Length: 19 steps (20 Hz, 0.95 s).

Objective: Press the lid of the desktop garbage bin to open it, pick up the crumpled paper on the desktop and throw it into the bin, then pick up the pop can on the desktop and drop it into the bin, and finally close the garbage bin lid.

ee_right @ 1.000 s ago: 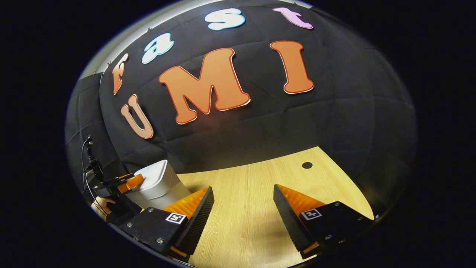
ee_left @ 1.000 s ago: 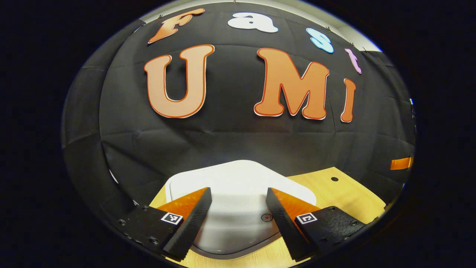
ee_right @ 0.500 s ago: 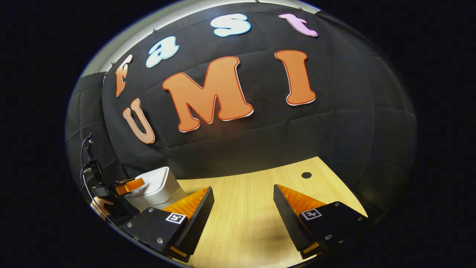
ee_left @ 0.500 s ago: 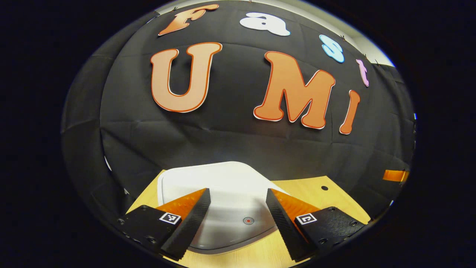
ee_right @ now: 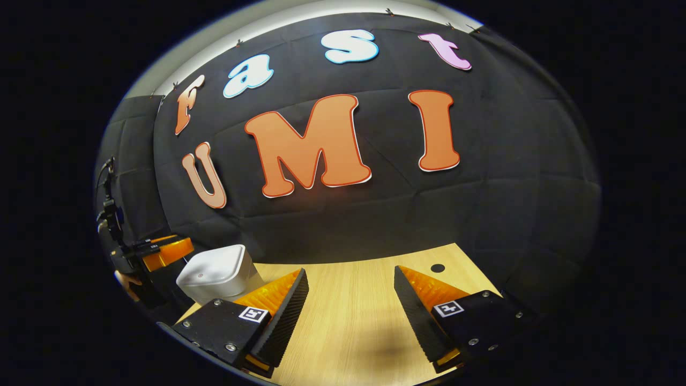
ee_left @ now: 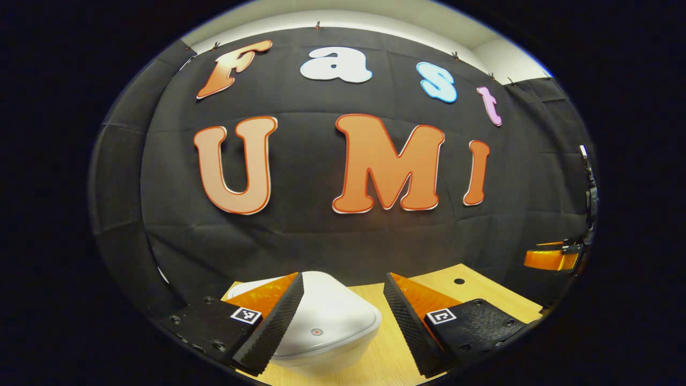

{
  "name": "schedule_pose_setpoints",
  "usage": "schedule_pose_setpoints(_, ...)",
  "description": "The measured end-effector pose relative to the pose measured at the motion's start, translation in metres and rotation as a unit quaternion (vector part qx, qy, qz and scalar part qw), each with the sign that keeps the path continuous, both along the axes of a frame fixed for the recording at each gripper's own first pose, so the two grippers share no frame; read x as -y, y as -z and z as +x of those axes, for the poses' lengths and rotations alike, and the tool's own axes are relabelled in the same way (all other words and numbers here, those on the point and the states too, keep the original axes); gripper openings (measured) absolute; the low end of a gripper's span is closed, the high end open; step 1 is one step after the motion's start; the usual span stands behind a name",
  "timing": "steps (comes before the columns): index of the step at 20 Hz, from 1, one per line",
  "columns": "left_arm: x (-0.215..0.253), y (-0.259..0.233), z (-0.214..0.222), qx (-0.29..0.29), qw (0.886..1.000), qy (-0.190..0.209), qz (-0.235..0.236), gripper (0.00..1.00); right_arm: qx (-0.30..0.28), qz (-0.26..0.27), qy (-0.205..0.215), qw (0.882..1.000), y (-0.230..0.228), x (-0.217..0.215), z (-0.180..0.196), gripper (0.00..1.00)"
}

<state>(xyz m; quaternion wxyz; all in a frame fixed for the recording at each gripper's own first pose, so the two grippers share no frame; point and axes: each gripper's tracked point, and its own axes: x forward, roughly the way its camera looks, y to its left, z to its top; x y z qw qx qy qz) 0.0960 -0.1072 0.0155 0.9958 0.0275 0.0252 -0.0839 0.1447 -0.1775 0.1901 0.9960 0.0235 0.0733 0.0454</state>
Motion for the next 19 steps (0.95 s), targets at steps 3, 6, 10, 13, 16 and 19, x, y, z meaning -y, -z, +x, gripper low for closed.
schedule_pose_setpoints(3, 0.017, -0.005, -0.010, 0.013, 1.000, 0.011, -0.005, 0.95, 0.009, -0.011, 0.004, 1.000, -0.001, 0.000, -0.004, 0.96)
schedule_pose_setpoints(6, 0.024, 0.002, -0.014, 0.017, 1.000, 0.014, -0.016, 0.96, 0.025, -0.021, 0.009, 0.999, -0.006, 0.001, -0.007, 0.96)
schedule_pose_setpoints(10, 0.021, 0.012, -0.016, 0.010, 1.000, 0.007, -0.020, 0.96, 0.027, -0.032, 0.008, 0.999, -0.003, -0.002, -0.009, 0.96)
schedule_pose_setpoints(13, 0.015, 0.013, -0.019, 0.008, 1.000, 0.001, -0.023, 0.96, 0.029, -0.030, 0.008, 0.999, -0.004, -0.003, -0.009, 0.96)
schedule_pose_setpoints(16, 0.012, 0.013, -0.022, 0.008, 1.000, 0.000, -0.023, 0.96, 0.029, -0.028, 0.007, 0.999, -0.005, -0.004, -0.010, 0.96)
schedule_pose_setpoints(19, 0.009, 0.014, -0.023, 0.005, 1.000, -0.005, -0.016, 0.95, 0.032, -0.025, 0.008, 0.999, -0.007, -0.005, -0.012, 0.96)
